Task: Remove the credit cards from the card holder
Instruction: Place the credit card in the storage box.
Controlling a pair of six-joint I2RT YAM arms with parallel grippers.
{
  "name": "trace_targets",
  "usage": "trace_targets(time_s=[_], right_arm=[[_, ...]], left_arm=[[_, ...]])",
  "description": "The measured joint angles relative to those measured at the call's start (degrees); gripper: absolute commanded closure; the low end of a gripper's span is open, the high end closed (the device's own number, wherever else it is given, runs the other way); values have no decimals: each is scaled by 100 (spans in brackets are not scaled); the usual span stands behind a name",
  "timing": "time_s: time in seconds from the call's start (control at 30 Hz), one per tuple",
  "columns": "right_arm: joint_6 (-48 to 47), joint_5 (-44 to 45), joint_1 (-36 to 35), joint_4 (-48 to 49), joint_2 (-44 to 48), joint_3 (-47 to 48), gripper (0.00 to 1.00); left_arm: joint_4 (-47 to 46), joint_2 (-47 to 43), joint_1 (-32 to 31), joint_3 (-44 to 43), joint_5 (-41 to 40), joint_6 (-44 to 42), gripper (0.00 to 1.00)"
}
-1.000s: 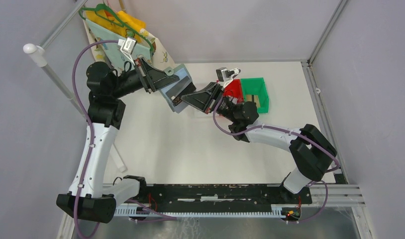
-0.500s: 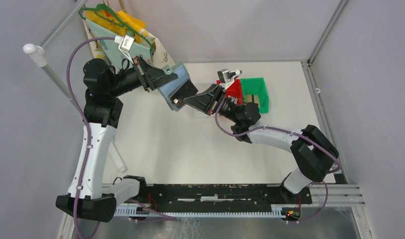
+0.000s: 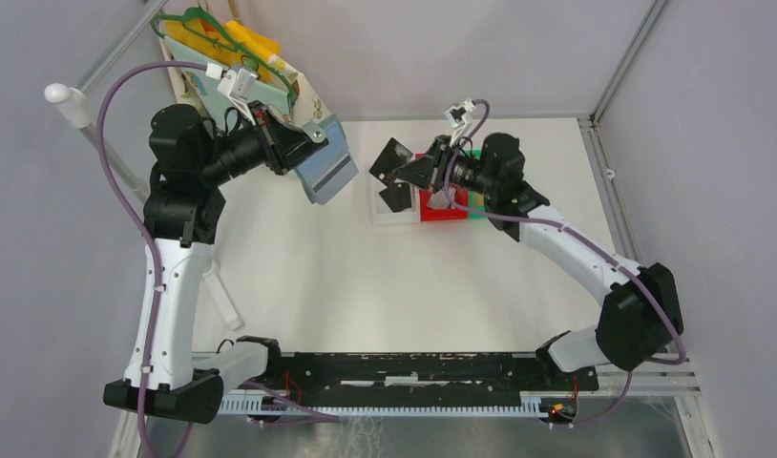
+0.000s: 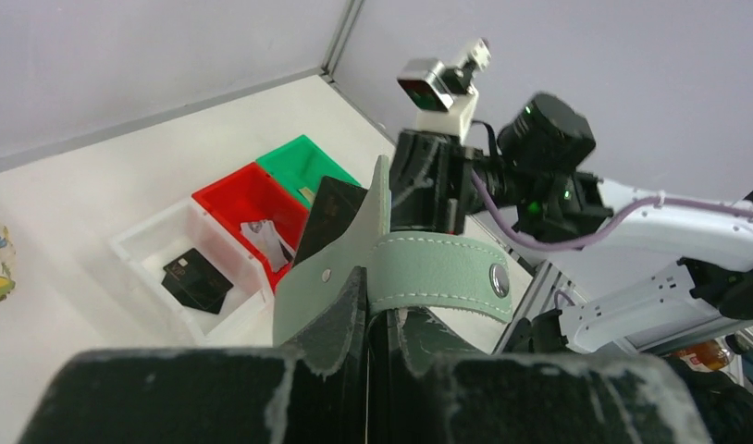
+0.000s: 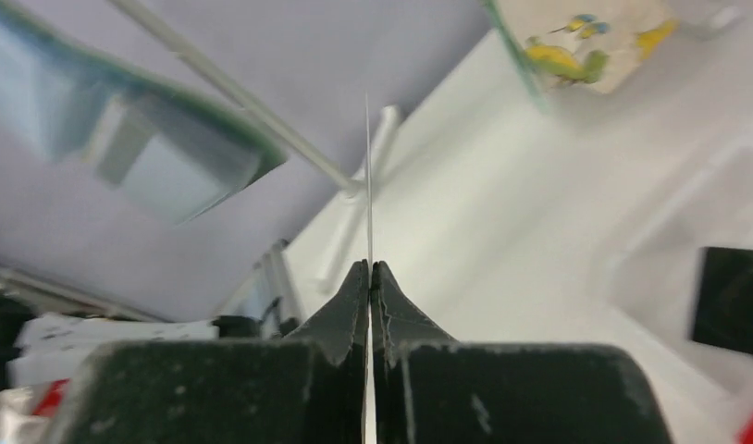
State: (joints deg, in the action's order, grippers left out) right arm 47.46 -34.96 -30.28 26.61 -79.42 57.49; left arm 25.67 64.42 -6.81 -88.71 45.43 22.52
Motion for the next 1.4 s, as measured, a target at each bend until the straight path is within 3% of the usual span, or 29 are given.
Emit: trace_targets(time_s=[0.23,0.47,0.67,1.1,1.23,1.4], right_arm=[[-2732,1075,20,-3550,-1768,2761,100],[-3818,1998,101,-5285,-3547,4336,100],[-3985,2153,114,-5619,-4288,4568,100],[-3827,2020,68,-5154,-4492,4566,99],[-3838,1991,66,-5001,-4579,4476,78],[-3869,1978,66,-4887,-4594,4347,62]], left_arm=[[339,24,0,114,210,-157,98],[463,35,0,114,455,-267,96],[385,35,0,114,688,-256,96],[83,13,0,310,979,-68,96],[61,4,0,354,1067,-46,96],[55,0,0,422,1130,2,96]])
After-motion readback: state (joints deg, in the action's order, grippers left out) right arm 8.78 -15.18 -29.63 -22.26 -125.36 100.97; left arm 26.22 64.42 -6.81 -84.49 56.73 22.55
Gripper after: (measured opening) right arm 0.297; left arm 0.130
